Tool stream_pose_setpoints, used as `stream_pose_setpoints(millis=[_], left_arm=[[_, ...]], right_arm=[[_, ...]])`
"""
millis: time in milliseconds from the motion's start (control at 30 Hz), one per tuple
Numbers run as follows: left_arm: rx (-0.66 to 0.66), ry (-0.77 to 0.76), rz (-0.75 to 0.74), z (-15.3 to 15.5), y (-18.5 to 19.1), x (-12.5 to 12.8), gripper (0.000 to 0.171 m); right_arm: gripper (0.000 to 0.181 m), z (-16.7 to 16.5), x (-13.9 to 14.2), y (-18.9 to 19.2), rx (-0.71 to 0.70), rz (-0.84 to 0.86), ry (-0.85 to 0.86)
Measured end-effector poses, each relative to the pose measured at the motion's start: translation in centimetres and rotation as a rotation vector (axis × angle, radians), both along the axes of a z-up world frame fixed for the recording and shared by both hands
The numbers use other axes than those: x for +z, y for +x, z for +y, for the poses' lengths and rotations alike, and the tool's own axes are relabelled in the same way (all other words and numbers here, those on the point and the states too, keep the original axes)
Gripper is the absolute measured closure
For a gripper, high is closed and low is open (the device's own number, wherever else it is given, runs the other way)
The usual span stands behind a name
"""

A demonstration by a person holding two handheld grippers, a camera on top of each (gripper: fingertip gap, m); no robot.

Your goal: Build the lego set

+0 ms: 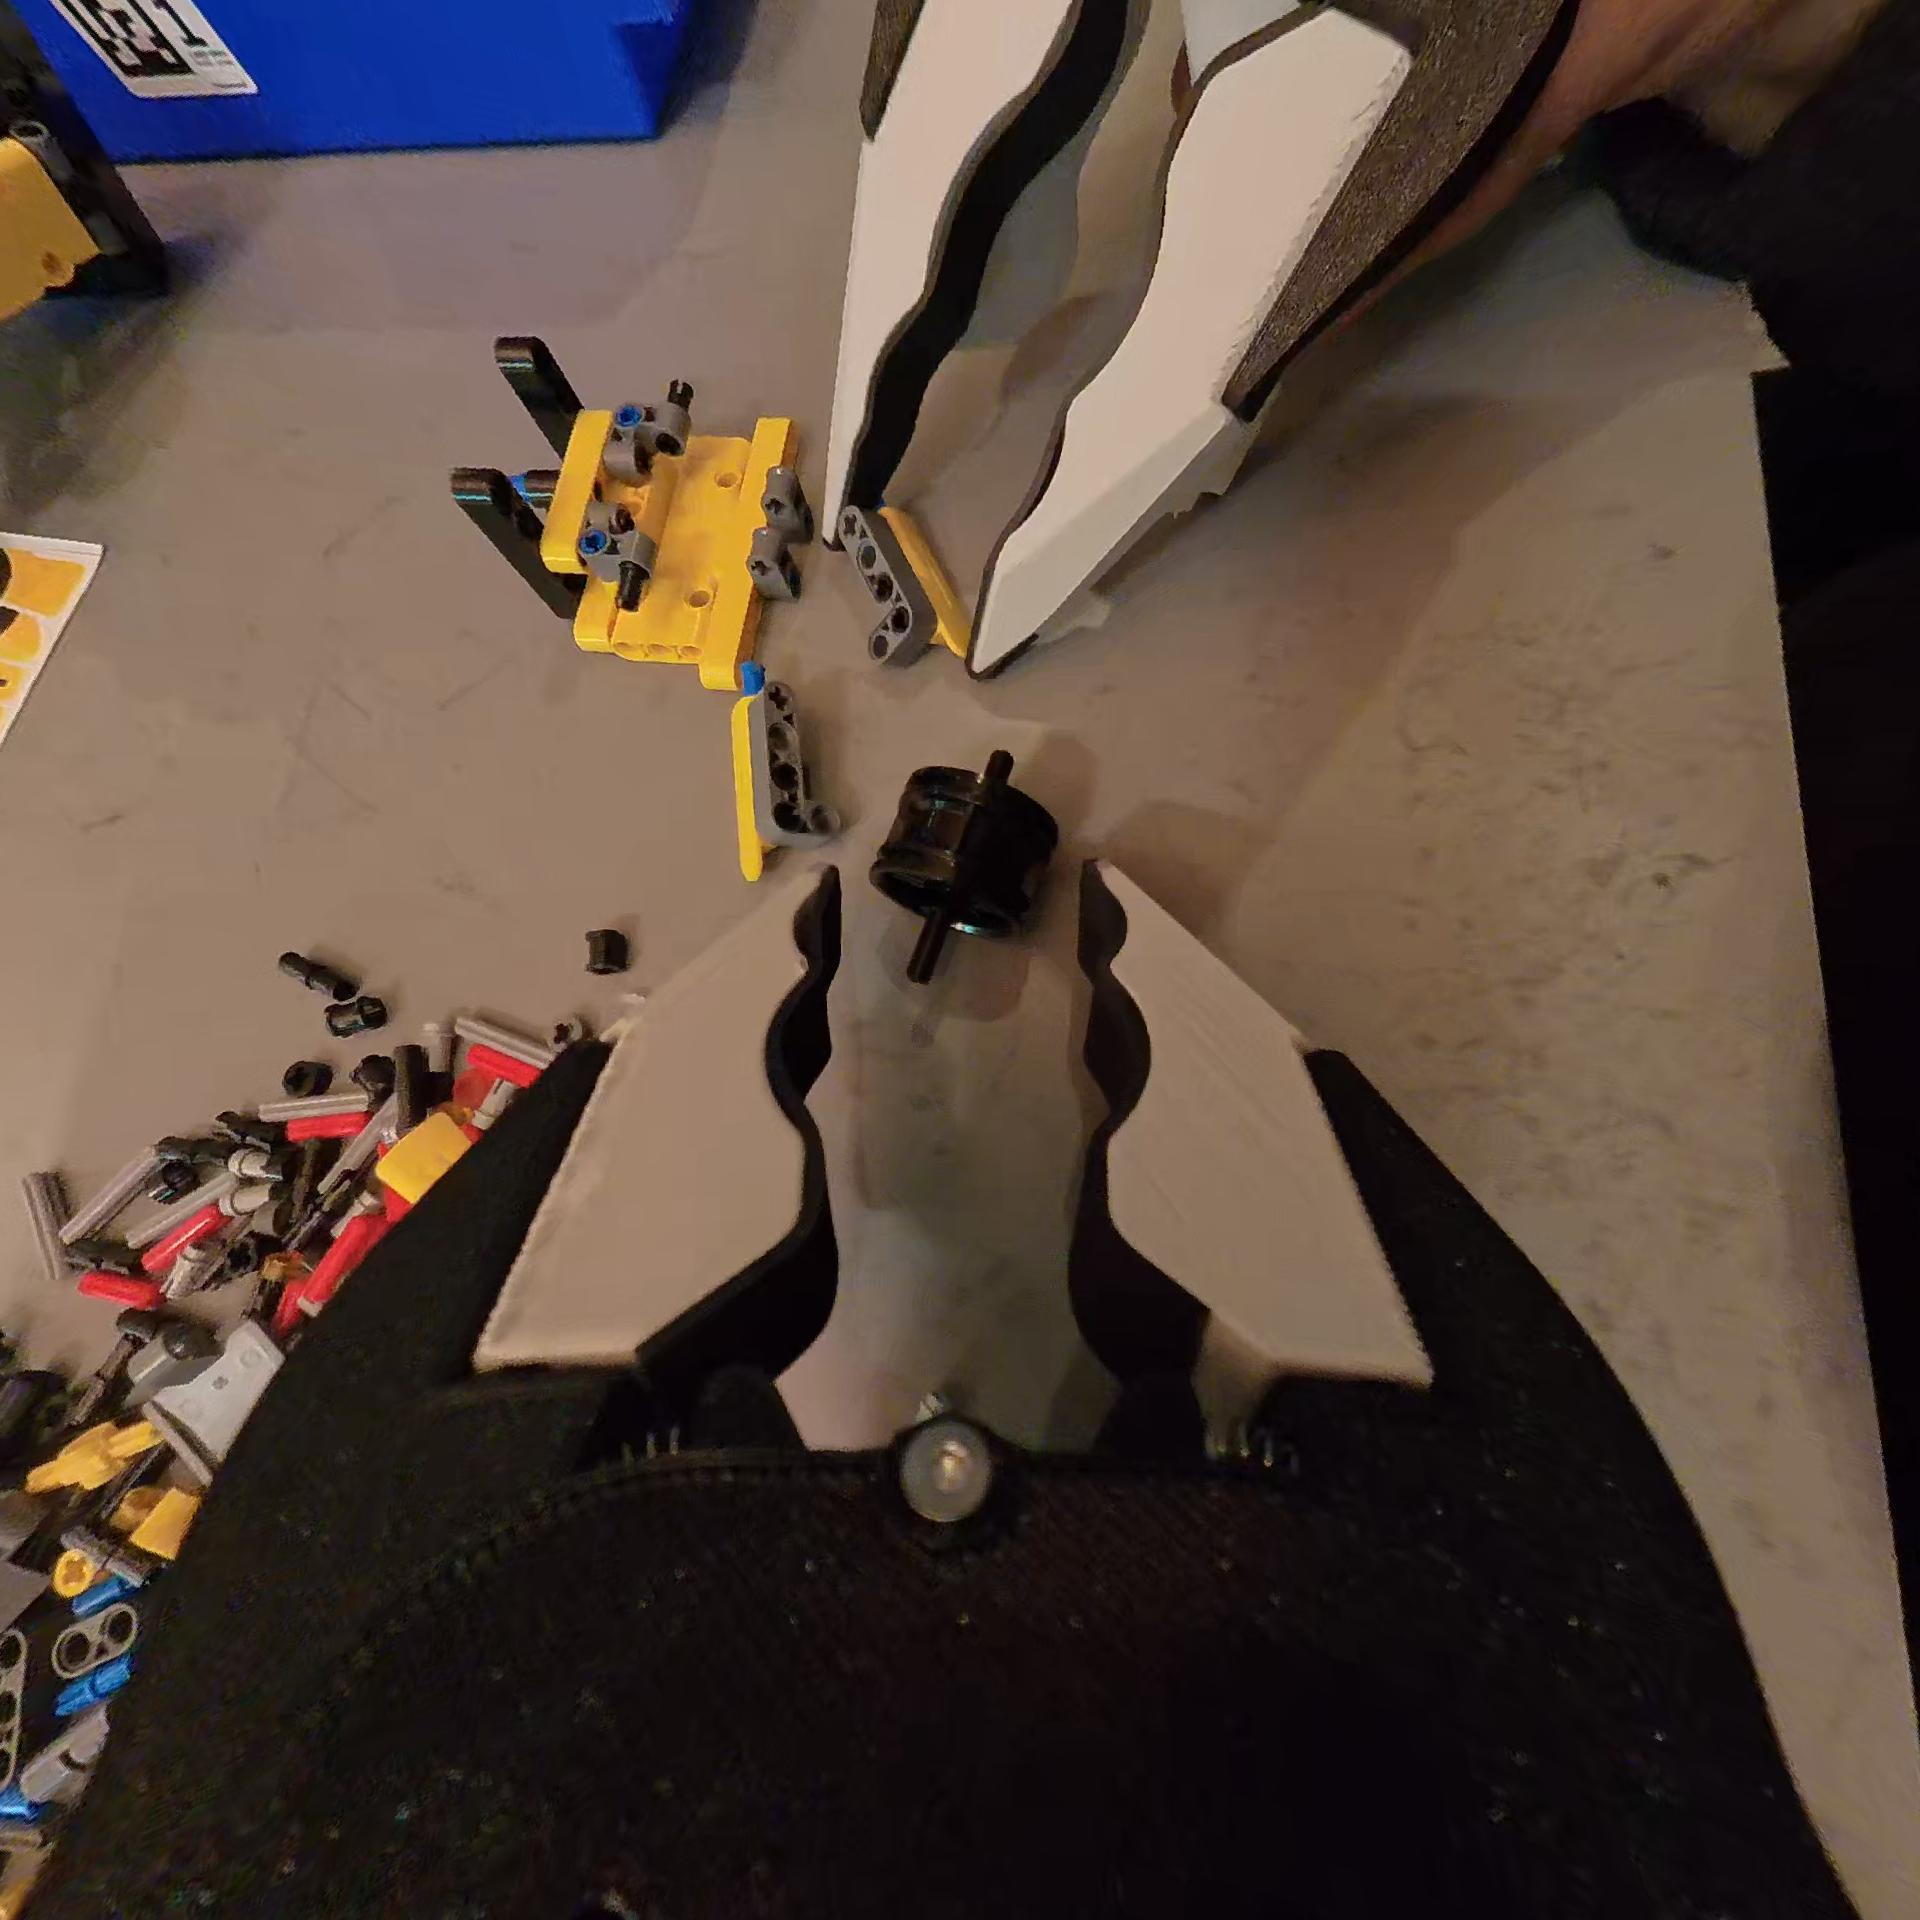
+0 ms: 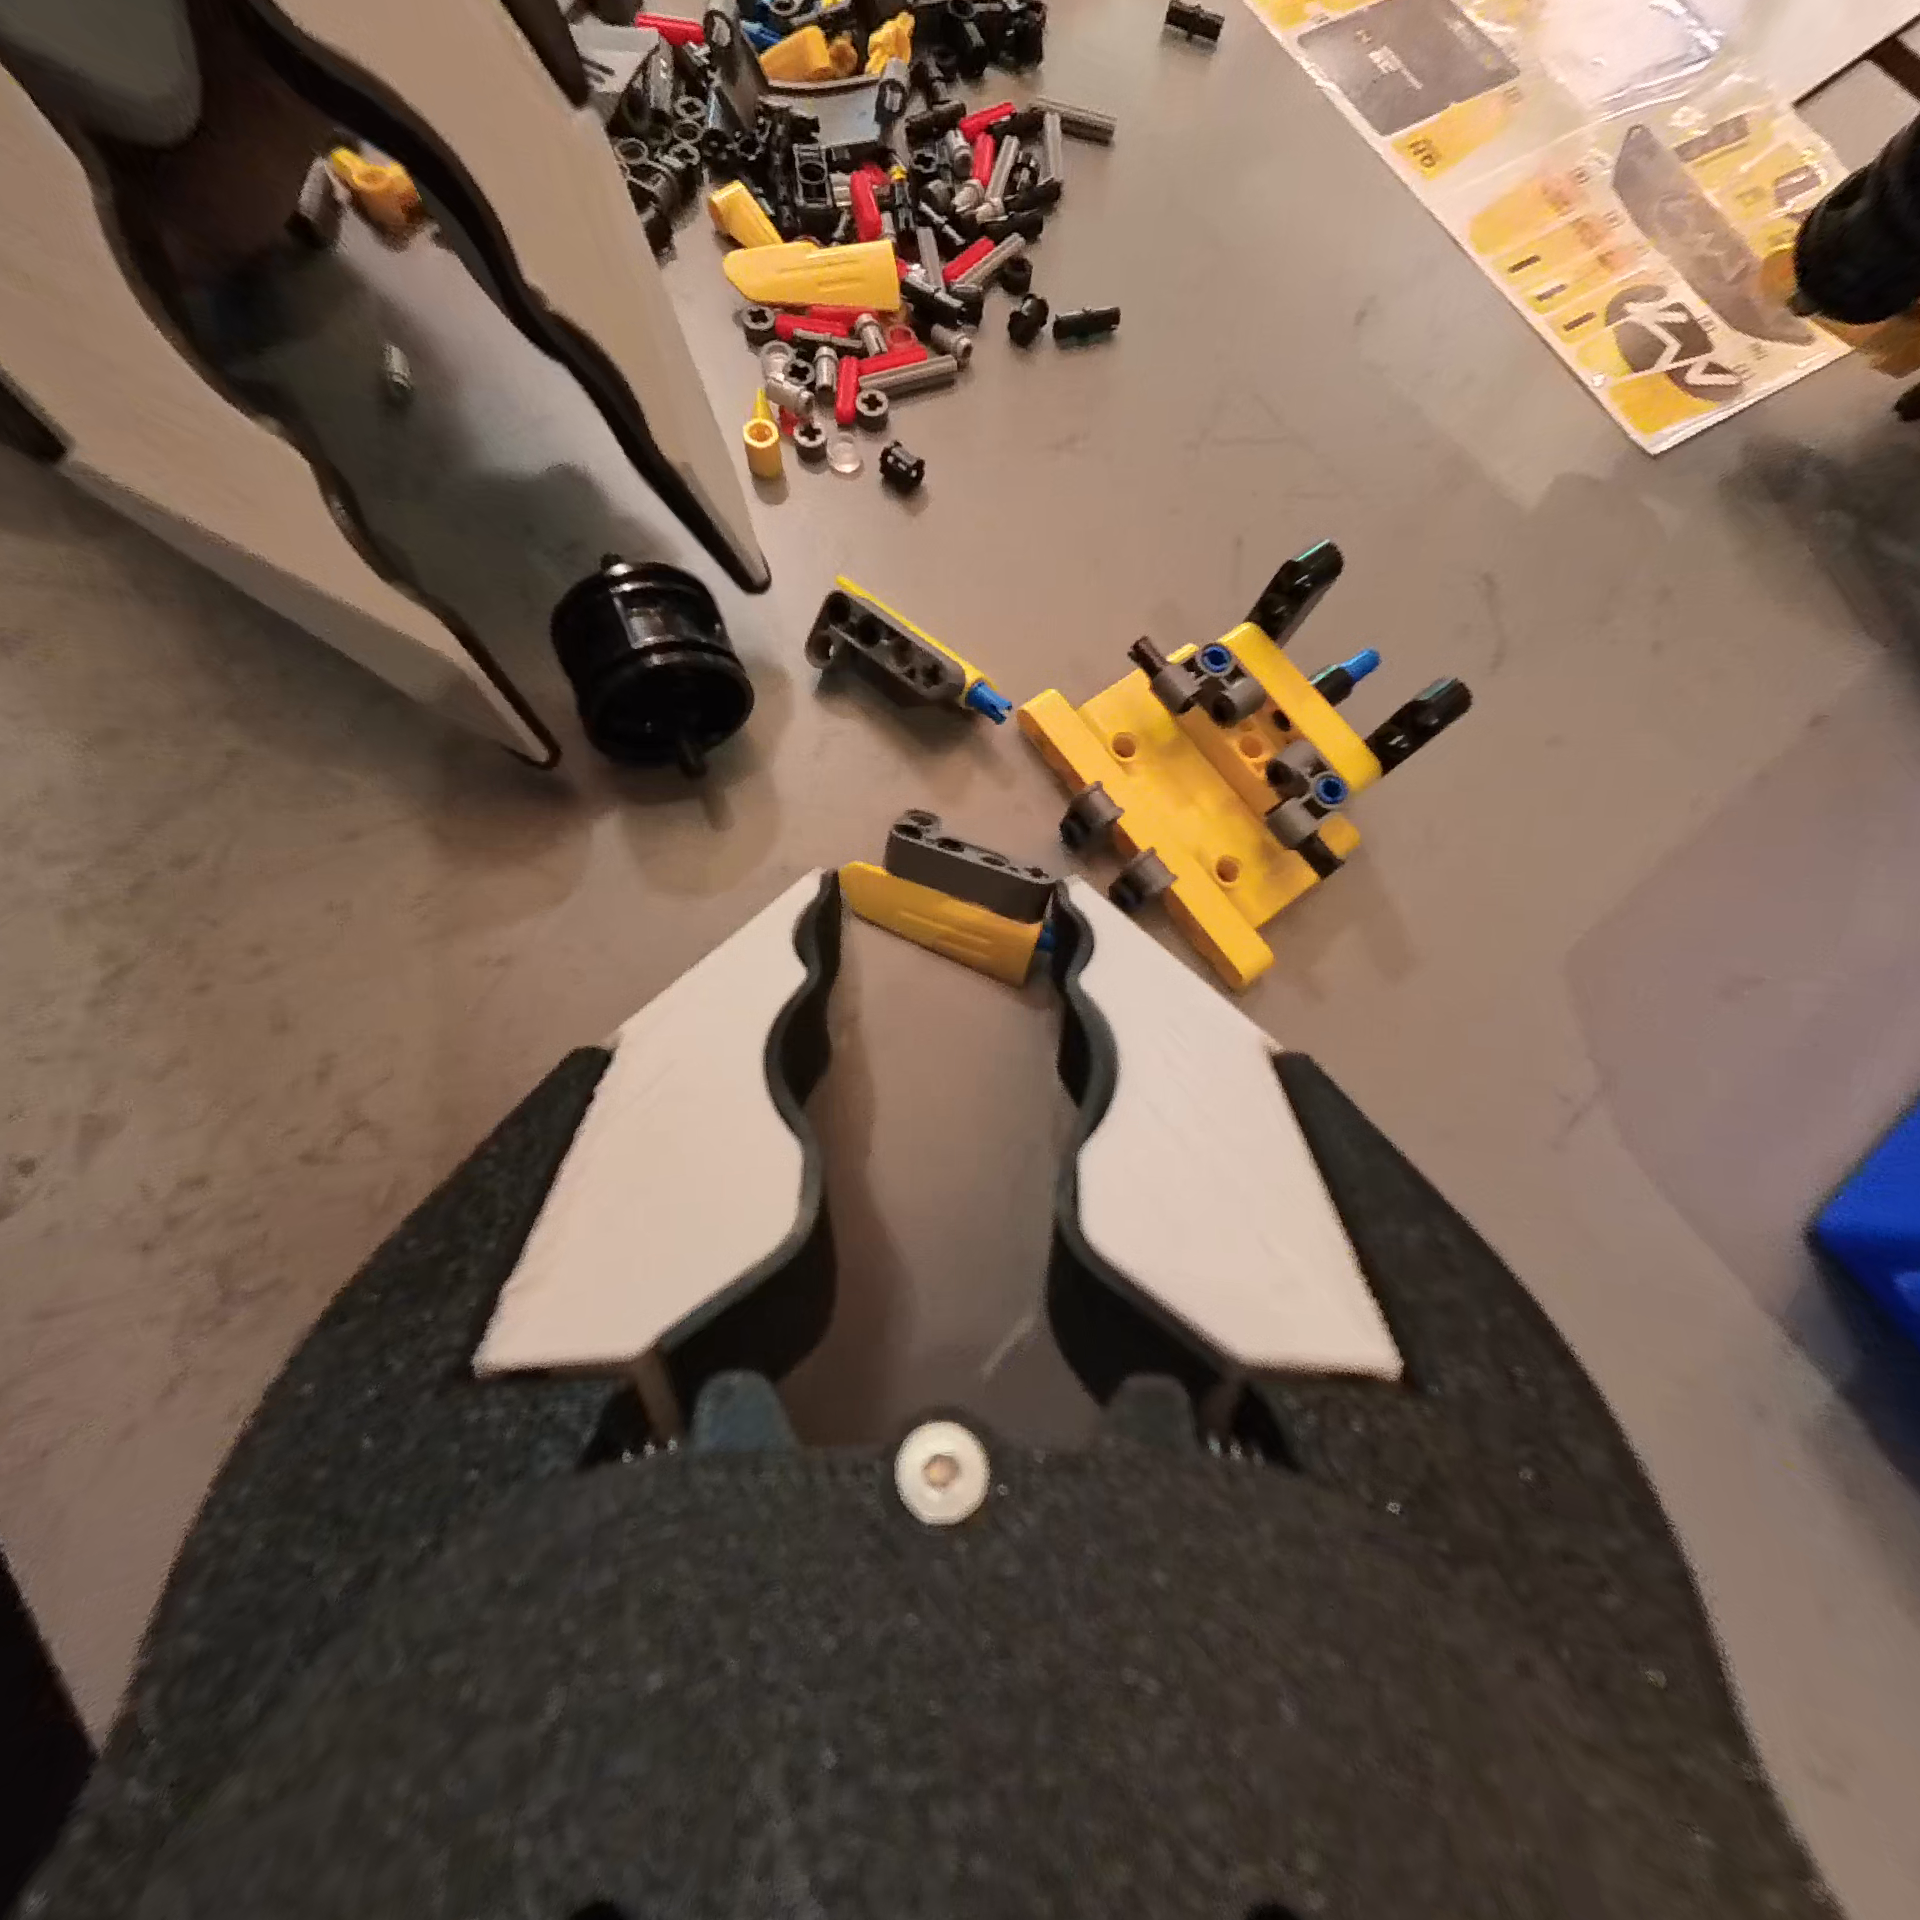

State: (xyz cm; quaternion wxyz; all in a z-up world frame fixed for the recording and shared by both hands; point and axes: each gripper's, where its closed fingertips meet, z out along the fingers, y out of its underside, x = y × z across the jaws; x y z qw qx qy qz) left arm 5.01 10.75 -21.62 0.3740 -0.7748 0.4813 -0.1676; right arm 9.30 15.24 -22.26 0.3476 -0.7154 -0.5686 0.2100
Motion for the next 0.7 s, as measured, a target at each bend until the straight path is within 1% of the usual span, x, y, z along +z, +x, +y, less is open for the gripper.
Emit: stream_pose_setpoints(millis=[67,100,167,233,267,333,367,433,533,600,700], left_arm=[[0.002,0.0,-0.037,0.0,0.1,0.6,0.127],[0.001,-0.01,-0.08,-0.1,0.3,1.2,0.125],[0.003,-0.03,-0.204,-0.2,0.7,2.9,0.122],[0.005,-0.056,-0.335,-0.3,1.0,4.7,0.121],[-0.002,-0.089,-0.402,-0.4,1.1,5.4,0.122],[-0.038,-0.211,-0.525,-1.2,1.7,6.4,0.13],[-0.044,-0.261,-0.578,-1.4,1.8,6.7,0.132],[-0.063,-0.313,-0.65,-1.7,2.1,7.4,0.134],[-0.122,-0.363,-0.676,-2.7,2.8,7.6,0.138],[-0.112,-0.339,-0.63,-2.7,3.1,7.0,0.139],[-0.087,-0.306,-0.559,-2.6,3.3,6.1,0.15]], right_arm=[[0.141,-0.2,0.1,-0.1,0.017,0.015,-0.028],[0.141,-0.5,0.3,-0.1,0.034,0.032,-0.044],[0.141,-1.2,1.2,-0.3,0.086,0.092,-0.075],[0.141,-2.4,3.1,-0.8,0.18,0.211,-0.073],[0.141,-3.0,4.7,-1.0,0.229,0.301,-0.03],[0.142,-4.6,7.7,-1.1,0.299,0.43,0.128],[0.142,-5.0,8.5,-1.2,0.302,0.451,0.222],[0.141,-5.2,8.7,-1.5,0.288,0.422,0.365],[0.141,-5.2,7.7,-2.1,0.285,0.347,0.427],[0.141,-5.2,7.3,-2.2,0.289,0.328,0.435],[0.141,-5.2,7.4,-2.2,0.285,0.318,0.469]])
